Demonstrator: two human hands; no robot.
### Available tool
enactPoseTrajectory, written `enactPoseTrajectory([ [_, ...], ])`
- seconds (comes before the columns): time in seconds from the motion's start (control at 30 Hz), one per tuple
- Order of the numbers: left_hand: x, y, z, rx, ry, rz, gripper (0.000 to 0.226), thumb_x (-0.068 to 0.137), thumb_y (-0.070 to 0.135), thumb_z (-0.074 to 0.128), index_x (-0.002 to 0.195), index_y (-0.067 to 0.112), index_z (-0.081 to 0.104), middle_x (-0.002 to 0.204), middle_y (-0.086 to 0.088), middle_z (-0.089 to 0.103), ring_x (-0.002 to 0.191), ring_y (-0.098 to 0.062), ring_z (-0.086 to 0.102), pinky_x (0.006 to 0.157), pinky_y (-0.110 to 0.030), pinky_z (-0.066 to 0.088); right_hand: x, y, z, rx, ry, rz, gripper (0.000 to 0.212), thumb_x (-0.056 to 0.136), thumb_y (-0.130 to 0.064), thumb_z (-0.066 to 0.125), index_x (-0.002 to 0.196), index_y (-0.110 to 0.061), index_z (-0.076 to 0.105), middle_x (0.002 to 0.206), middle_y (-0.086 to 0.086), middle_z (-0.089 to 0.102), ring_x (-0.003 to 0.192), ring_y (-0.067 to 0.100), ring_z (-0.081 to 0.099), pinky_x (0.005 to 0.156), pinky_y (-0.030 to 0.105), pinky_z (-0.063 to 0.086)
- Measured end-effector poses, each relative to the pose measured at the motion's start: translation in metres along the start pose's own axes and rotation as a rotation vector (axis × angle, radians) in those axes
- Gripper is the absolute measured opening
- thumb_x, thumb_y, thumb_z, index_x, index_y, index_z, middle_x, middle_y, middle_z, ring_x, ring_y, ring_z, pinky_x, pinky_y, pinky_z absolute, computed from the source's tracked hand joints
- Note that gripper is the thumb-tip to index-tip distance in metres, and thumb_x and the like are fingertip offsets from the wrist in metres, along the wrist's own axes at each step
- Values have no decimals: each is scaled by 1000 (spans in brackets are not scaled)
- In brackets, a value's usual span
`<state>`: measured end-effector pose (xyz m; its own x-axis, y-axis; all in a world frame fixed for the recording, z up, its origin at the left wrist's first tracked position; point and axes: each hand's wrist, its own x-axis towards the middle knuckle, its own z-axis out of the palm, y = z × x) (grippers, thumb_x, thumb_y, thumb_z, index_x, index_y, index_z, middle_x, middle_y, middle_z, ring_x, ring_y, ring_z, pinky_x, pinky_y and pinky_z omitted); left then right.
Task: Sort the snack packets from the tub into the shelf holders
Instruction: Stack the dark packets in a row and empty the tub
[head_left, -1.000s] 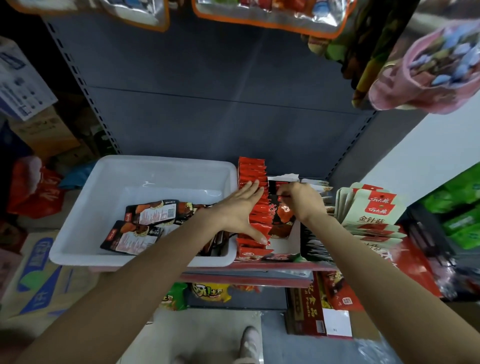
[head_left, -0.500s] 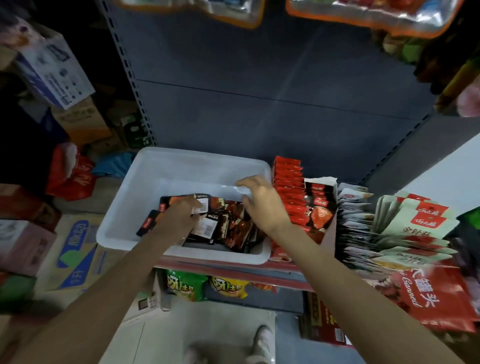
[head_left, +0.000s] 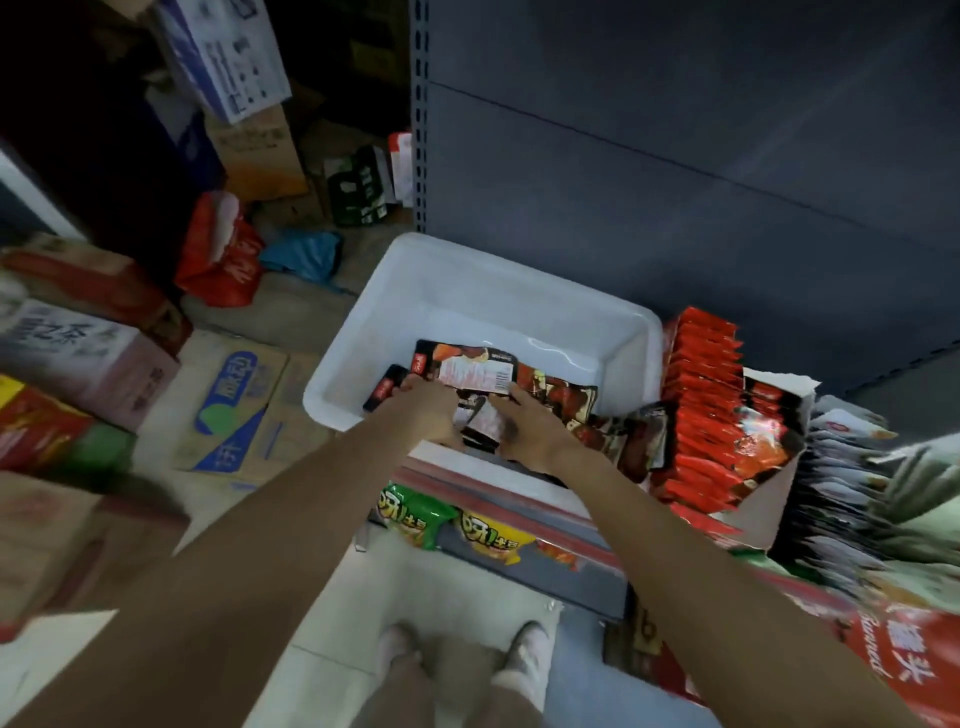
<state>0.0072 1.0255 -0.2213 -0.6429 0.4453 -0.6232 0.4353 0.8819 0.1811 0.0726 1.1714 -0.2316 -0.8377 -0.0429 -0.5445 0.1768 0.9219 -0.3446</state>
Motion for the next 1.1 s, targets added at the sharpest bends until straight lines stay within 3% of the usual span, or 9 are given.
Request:
enactPoseTrajectory([
  [0.07,-7,-1,-7,-93,92,48,32,94,23,51,105,-6,60,69,-4,48,75,-22,50,66,-30,36,-1,1,-4,-14,-12,-3,80,86,-19,65,150,-21,17,159,2,-1,146,18,9,111,26,22],
  [0.23,-33,-23,-23,-360,482,146,25,99,15,42,106,-1,60,88,-18,63,79,-32,58,66,-32,38,-10,-5,-11,391,-2,-12,78,86,-15,66,149,-17,21,154,5,24,138,15,29,105,20,25],
  [0.3,-41,-36,-25,-526,595,202,21,99,17,44,95,2,59,72,-8,56,71,-28,53,63,-32,34,-16,-9,-16,574,151,-46,80,86,-21,67,150,-20,19,150,-3,29,136,12,30,108,21,24],
  [0.4,-44,-40,-29,-828,551,313,26,96,27,50,81,5,53,68,-5,53,70,-22,52,63,-30,40,-27,-15,-29,718,332,-137,73,87,-22,66,148,-21,25,146,-3,38,134,8,35,111,31,32],
  [0.47,-48,-28,-35,-933,501,370,20,94,28,52,82,13,57,76,-7,60,77,-23,60,68,-32,51,-39,-18,-43,871,375,-210,54,88,-11,63,138,-15,42,122,-3,59,110,-3,55,94,21,47],
  [0.57,-53,3,-47,-984,566,403,13,93,25,56,89,14,60,80,-10,68,78,-26,68,71,-37,58,-59,-9,-65,937,520,-250,12,88,-3,61,99,-1,61,76,-3,64,70,1,61,71,15,49],
  [0.63,-56,30,-56,-1097,603,418,3,92,18,58,91,17,60,82,-7,70,77,-22,70,70,-34,59,-77,4,-79,958,585,-241,10,88,-3,61,79,-3,58,63,-7,58,64,1,56,69,14,46],
  [0.97,-46,172,-83,-1260,463,504,9,93,10,56,99,5,54,87,-9,65,65,-14,65,59,-28,59,-165,98,-112,1019,706,30,31,78,-3,72,101,-13,53,85,9,67,67,13,64,64,28,55],
  [1.1,-38,200,-75,-1287,347,484,9,91,7,58,87,2,51,80,-7,64,62,-11,66,59,-24,57,-189,133,-121,1173,957,211,32,68,-5,81,93,-9,61,88,8,65,52,20,58,53,29,52],
])
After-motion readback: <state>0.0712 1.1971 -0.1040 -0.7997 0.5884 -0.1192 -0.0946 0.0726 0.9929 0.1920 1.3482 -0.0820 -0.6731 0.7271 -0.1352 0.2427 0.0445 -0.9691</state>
